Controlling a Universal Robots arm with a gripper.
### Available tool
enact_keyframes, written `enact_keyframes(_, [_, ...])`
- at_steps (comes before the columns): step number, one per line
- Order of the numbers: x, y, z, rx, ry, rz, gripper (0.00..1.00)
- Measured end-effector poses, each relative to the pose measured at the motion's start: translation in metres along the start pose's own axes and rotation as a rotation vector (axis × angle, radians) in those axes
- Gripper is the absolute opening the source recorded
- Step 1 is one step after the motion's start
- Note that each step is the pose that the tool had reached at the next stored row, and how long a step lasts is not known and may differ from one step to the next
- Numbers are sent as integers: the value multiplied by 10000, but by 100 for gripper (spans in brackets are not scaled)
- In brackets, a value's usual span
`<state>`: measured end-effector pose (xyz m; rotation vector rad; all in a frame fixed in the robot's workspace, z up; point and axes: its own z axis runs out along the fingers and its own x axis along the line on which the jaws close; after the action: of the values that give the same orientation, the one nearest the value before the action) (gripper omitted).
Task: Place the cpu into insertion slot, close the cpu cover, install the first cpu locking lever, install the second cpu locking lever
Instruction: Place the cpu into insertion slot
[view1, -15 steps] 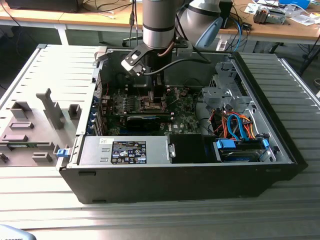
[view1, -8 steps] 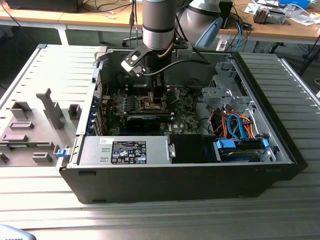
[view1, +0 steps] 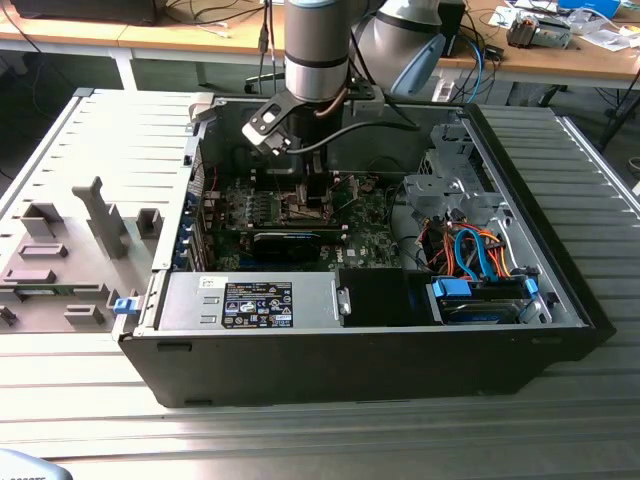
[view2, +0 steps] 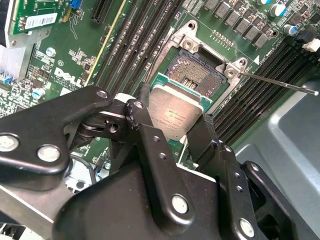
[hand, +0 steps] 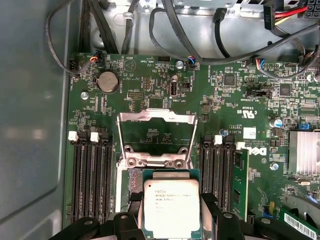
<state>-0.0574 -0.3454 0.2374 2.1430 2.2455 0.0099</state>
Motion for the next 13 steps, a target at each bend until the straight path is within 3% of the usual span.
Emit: enact_keyframes(13, [10,-29,37,0,0,1,55])
